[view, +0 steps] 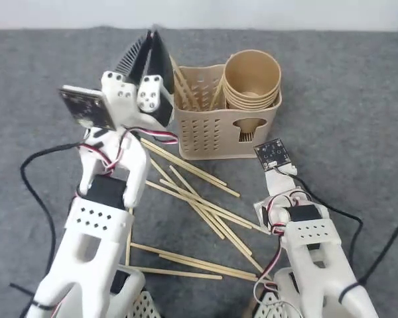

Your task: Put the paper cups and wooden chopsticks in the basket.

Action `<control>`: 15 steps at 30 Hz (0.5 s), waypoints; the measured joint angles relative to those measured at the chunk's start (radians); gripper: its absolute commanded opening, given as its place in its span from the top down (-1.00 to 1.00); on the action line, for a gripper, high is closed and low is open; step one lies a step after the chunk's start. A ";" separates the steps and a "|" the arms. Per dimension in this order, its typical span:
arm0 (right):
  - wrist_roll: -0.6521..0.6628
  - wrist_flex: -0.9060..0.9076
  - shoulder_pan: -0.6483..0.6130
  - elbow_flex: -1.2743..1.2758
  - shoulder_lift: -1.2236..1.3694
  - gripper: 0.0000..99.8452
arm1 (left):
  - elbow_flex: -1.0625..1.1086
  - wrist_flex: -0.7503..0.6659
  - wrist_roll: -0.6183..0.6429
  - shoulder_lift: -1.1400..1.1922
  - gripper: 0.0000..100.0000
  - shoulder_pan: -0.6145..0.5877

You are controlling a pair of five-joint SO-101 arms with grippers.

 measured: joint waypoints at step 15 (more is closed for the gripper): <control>0.000 0.000 0.000 0.000 0.000 0.73 | -0.252 0.419 0.210 0.002 0.52 -0.249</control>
